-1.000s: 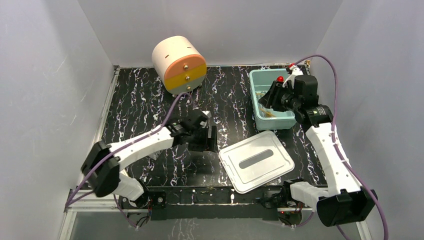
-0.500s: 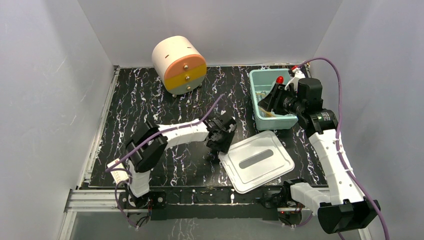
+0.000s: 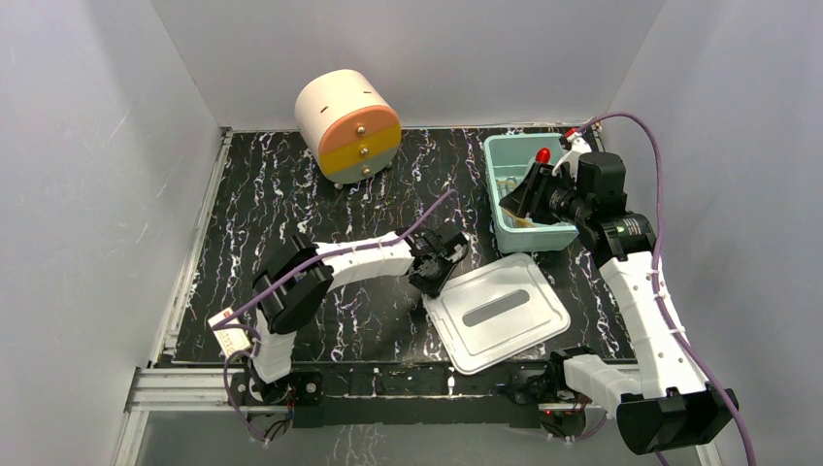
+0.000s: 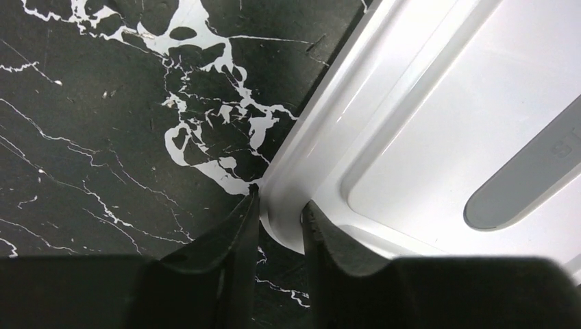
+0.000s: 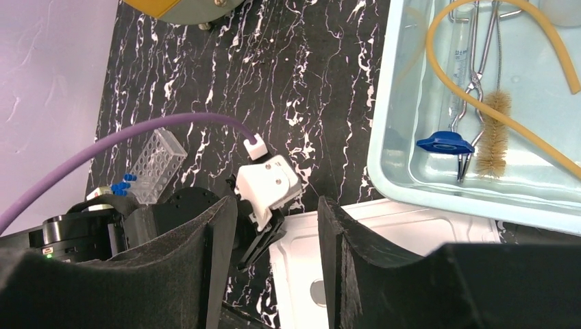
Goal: Organize the chemistry lab equipment
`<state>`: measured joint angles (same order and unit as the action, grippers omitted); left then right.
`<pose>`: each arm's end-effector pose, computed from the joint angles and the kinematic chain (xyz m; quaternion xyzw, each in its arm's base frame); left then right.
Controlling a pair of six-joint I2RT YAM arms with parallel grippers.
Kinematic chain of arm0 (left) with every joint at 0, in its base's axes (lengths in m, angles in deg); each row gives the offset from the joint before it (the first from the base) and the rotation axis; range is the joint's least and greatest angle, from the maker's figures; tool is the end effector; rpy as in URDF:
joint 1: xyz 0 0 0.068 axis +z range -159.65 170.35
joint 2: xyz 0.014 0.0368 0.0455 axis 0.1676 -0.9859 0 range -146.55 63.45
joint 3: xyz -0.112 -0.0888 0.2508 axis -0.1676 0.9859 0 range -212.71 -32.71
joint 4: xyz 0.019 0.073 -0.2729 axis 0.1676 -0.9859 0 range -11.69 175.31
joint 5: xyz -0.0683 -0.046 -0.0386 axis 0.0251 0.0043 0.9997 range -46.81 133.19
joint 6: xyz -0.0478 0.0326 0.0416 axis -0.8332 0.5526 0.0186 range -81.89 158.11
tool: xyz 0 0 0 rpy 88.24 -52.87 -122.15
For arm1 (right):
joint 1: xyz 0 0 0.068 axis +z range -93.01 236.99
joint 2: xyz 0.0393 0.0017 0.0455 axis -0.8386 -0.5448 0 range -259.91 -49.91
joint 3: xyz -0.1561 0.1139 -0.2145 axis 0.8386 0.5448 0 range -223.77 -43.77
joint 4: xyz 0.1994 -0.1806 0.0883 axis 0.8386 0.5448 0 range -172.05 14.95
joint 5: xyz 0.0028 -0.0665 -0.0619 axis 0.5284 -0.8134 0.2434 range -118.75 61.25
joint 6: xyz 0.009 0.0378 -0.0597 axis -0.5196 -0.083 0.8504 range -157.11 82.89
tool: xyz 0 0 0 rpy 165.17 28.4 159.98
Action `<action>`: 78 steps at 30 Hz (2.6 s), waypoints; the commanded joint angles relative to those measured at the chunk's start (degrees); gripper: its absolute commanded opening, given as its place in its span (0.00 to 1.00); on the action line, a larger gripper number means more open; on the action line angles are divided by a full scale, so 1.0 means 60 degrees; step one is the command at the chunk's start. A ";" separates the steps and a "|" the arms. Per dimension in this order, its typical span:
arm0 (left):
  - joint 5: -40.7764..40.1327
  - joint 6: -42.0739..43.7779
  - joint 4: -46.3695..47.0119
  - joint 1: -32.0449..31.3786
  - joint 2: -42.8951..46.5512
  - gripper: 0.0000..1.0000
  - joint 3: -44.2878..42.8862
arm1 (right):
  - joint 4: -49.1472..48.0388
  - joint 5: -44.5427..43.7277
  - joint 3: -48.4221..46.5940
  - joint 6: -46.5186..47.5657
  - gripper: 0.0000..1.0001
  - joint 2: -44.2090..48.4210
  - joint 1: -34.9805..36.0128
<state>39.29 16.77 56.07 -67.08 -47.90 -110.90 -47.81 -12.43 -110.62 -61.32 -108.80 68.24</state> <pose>0.2406 -0.3692 0.1609 0.2929 0.9253 -0.1258 0.2053 0.2410 0.0647 0.3924 0.0204 0.8438 0.2739 0.4610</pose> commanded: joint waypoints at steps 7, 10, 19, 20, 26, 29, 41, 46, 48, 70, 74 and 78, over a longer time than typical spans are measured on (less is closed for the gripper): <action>-0.0852 0.0619 -0.0778 -0.0113 0.0514 0.10 0.0789 | -0.0254 0.0116 -0.0005 -0.0140 0.56 0.0204 -0.0044; -0.1176 0.0238 -0.0925 -0.0111 0.1142 0.10 0.1488 | -0.0311 0.0098 -0.0006 -0.0184 0.56 0.0206 -0.0043; -0.2084 -0.1370 -0.1577 0.0377 0.3425 0.08 0.3420 | -0.0565 0.0162 0.0117 -0.0326 0.56 0.0099 -0.0034; -0.2070 -0.1574 -0.1627 0.0562 0.3653 0.08 0.3523 | -0.0602 0.0193 0.0145 -0.0343 0.56 0.0074 -0.0042; -0.1750 -0.3061 -0.1612 0.1601 0.4713 0.07 0.3961 | -0.0584 0.0434 0.0213 -0.0299 0.56 -0.0094 -0.0040; -0.1712 -0.3839 -0.1702 0.1703 0.4657 0.07 0.3965 | -0.0494 0.0682 0.0172 -0.0111 0.56 -0.0217 -0.0036; -0.1472 -0.3869 -0.1057 0.1719 0.3486 0.35 0.3818 | -0.0118 -0.1782 -0.0176 -0.0205 0.56 -0.1210 0.3039; -0.1308 -0.2473 -0.0780 0.1859 0.2988 0.47 0.3147 | -0.0315 -0.2358 0.0024 -0.0748 0.55 -0.1341 0.3653; -0.1267 -0.2094 -0.0677 0.2026 0.2774 0.48 0.2879 | -0.0372 -0.2505 0.0157 -0.0957 0.55 -0.1170 0.3694; -0.0149 -0.0384 0.0066 0.2679 0.1373 0.02 0.2053 | 0.0161 -0.2661 0.1497 -0.1414 0.54 0.0018 0.3845; 0.0382 -0.0564 0.0002 0.3006 0.1885 0.02 0.2303 | 0.0017 -0.2671 0.1611 -0.1455 0.54 -0.0069 0.3882; 0.1308 -0.0671 0.0080 0.3362 0.2444 0.00 0.2714 | -0.0008 -0.3128 0.1648 -0.1527 0.54 -0.0177 0.4011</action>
<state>41.04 13.45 58.32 -49.15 -37.76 -97.52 -46.02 -28.04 -100.98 -69.69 -109.98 91.38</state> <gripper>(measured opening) 0.245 0.541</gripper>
